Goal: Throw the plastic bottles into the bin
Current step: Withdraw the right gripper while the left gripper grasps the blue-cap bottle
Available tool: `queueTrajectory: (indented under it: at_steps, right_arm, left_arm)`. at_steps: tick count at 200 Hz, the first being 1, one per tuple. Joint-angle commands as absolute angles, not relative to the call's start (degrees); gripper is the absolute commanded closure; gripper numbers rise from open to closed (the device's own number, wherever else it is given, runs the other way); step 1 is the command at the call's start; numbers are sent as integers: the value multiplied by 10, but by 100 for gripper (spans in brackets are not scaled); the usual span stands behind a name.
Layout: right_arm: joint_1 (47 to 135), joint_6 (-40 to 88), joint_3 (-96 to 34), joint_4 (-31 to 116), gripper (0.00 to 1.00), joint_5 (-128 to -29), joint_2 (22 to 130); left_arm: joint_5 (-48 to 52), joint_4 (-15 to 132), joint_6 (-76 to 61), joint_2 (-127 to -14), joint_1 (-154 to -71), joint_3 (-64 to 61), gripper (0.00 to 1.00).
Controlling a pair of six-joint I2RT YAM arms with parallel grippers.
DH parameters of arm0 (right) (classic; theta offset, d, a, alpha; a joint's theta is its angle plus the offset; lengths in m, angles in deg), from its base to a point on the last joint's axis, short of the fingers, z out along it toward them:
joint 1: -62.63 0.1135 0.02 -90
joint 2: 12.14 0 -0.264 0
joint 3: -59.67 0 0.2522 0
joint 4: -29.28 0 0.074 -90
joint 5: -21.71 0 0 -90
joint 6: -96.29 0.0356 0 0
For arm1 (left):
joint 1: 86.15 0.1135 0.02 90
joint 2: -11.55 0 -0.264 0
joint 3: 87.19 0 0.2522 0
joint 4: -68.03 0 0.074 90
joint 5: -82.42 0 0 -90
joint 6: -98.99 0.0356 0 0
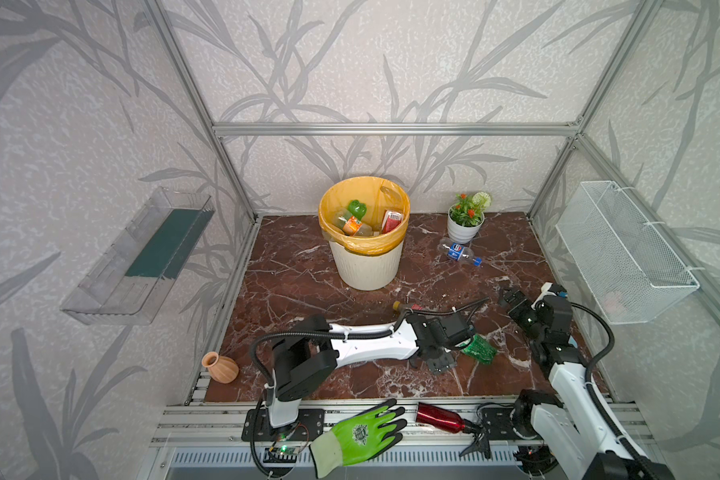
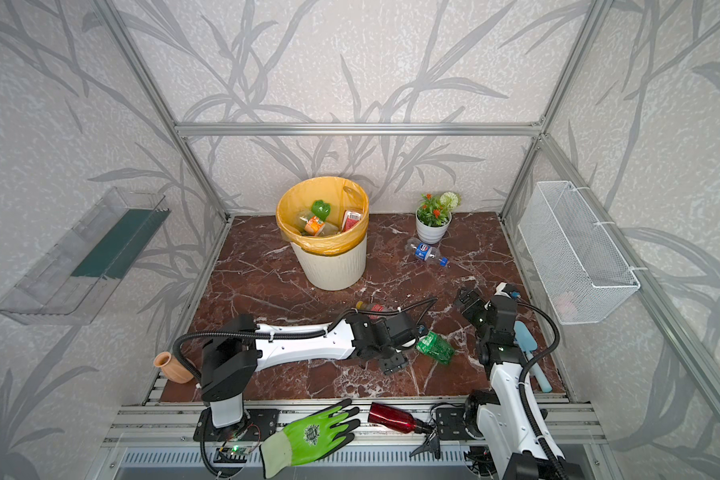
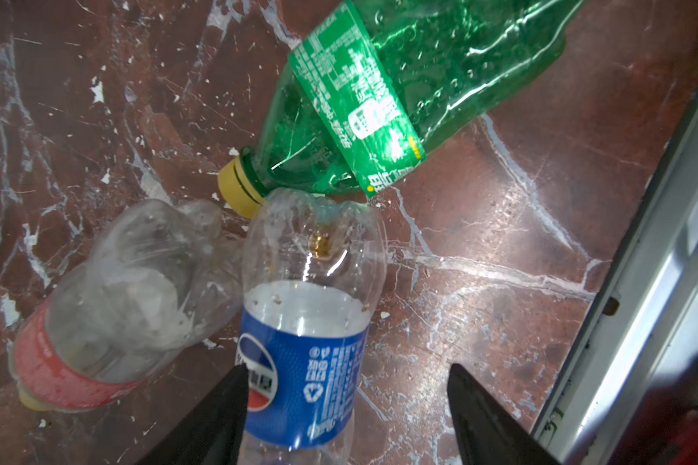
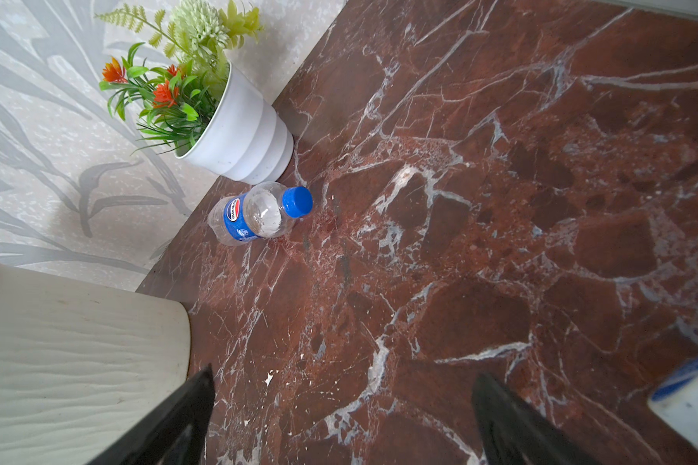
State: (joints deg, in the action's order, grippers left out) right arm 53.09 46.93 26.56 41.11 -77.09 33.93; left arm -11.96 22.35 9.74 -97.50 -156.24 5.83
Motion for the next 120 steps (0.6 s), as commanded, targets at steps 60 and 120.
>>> queueTrajectory:
  at_steps: [60,120]
  right_arm:
    - [521,471,274,401,1,-782,333]
    - [520,480,276,396,1,-785,337]
  left_arm:
    - [-149,185,117,-1048,-1564,98,25]
    - [-137,207,111,-1008,-1564,81,49]
